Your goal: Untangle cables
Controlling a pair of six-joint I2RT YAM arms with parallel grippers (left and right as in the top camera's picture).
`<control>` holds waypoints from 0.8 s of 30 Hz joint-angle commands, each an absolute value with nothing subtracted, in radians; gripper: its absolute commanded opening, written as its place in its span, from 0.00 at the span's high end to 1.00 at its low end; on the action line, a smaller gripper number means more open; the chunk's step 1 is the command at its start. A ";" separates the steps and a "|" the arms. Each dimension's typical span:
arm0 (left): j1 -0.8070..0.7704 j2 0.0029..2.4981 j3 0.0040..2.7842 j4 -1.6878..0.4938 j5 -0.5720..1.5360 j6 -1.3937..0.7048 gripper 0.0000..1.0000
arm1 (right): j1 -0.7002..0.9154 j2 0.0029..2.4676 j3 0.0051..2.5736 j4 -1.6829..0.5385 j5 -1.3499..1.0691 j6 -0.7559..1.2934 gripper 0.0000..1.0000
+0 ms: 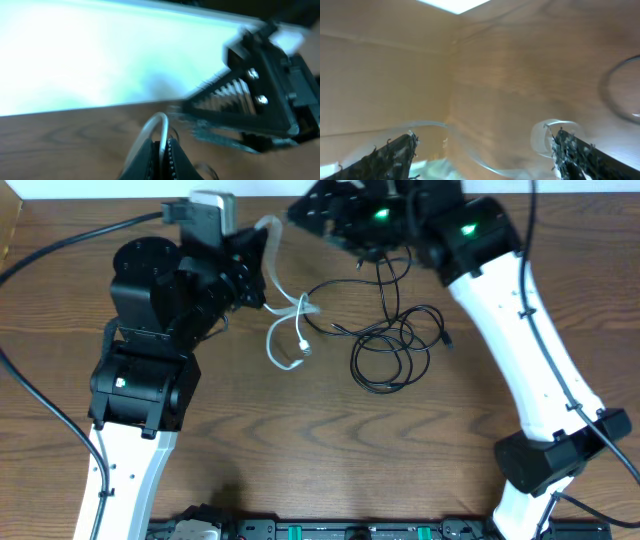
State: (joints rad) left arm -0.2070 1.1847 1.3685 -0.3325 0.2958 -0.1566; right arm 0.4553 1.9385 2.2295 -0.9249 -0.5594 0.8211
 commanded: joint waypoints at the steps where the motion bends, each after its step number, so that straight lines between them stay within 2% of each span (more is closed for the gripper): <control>1: -0.205 1.187 1.379 -0.272 0.161 -0.204 0.93 | 0.382 1.937 2.231 -0.984 -0.522 0.669 0.12; 11: -0.205 1.307 1.379 0.012 0.055 -0.287 0.93 | 0.282 1.936 2.231 -1.206 -0.522 0.482 0.11; 21: -0.199 1.584 1.385 0.514 -0.077 -0.290 0.93 | 0.315 1.937 2.218 -1.353 -0.461 0.319 0.18; 24: -0.173 1.685 1.453 0.510 -0.094 -0.290 0.93 | 0.341 1.937 2.207 -1.362 -0.389 0.319 0.19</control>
State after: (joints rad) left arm -0.2016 1.5936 1.3773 0.5140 -0.0299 -0.2882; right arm 0.3061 1.9385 2.2238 -1.3560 -0.4736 0.3710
